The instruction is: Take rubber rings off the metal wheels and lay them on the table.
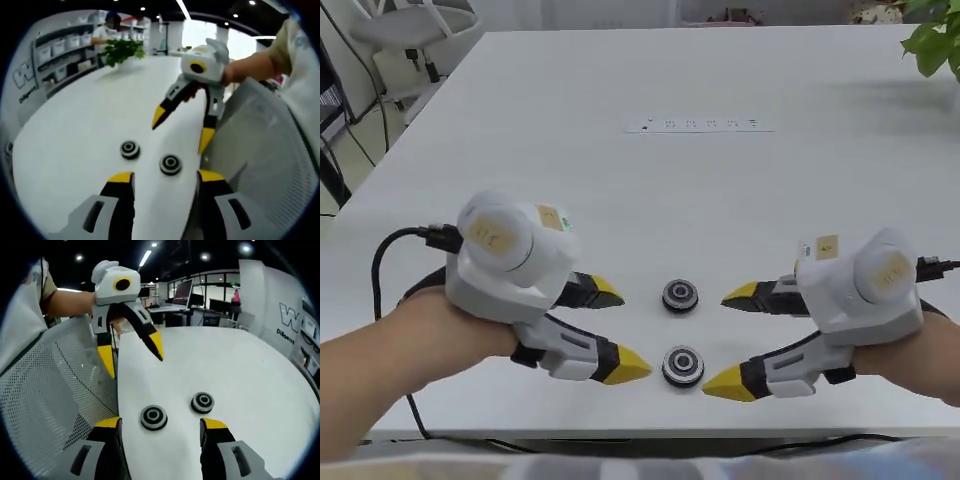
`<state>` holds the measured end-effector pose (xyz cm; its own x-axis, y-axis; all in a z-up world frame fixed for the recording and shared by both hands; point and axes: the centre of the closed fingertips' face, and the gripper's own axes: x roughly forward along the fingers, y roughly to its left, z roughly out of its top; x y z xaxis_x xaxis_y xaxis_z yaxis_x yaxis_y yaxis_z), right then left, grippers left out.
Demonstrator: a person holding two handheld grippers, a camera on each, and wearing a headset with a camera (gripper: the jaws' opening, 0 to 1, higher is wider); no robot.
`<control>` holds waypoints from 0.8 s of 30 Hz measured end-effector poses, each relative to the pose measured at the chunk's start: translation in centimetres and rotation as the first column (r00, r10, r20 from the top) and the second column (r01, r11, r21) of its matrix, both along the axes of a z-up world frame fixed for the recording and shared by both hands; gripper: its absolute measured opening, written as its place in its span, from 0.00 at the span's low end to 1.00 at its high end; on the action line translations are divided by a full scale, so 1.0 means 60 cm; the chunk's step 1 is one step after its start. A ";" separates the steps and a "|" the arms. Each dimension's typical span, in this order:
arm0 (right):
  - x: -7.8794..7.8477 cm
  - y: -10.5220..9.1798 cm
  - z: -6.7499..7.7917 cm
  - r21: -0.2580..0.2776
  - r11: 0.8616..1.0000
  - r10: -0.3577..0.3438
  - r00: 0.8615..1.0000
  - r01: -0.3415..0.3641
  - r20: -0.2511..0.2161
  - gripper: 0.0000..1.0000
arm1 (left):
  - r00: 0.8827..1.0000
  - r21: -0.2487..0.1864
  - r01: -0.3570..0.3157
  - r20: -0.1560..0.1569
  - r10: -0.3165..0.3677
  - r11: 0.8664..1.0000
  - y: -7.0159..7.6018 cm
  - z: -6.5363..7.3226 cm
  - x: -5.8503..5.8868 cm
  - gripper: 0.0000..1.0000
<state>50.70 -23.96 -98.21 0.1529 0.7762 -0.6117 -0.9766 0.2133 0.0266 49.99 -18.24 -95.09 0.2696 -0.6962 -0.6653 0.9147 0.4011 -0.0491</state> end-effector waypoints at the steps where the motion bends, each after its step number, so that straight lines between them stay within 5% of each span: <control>1: 0.000 0.001 -0.002 -0.003 1.000 0.003 1.000 -0.003 -0.002 0.61 | 1.000 0.006 0.006 -0.002 -0.006 1.000 -0.003 -0.003 0.001 0.50; 24: -0.011 0.009 -0.040 -0.012 0.997 0.074 0.996 -0.074 -0.056 0.39 | 0.996 0.064 0.078 -0.049 -0.074 0.995 -0.042 -0.053 -0.005 0.37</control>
<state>50.03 -23.39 -100.62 0.0607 0.7752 -0.6288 -0.9868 0.1413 0.0789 49.66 -20.75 -98.29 0.1851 -0.6679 -0.7208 0.9400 0.3342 -0.0683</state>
